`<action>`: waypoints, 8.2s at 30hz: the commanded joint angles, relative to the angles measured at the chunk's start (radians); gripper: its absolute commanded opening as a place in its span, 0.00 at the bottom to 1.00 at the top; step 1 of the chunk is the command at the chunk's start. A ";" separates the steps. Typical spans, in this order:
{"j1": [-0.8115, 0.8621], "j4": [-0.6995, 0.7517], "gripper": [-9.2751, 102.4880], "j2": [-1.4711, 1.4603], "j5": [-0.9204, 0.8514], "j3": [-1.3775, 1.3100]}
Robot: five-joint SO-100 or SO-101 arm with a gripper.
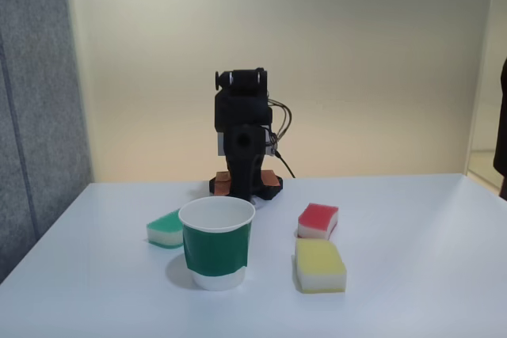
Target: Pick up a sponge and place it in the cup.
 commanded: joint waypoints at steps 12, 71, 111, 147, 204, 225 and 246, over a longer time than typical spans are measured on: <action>-0.163 -0.020 0.08 -0.324 -0.015 -0.244; -0.676 -0.244 0.39 -1.235 -0.558 -0.761; -0.719 -0.416 0.08 -1.264 -0.546 -0.538; -0.029 -0.230 0.08 -0.824 -0.549 -0.983; -0.121 -0.368 0.08 -0.676 -0.087 -0.911; -0.164 -0.480 0.08 -0.141 0.020 -0.442; -0.109 -0.506 0.08 0.048 -0.005 -0.198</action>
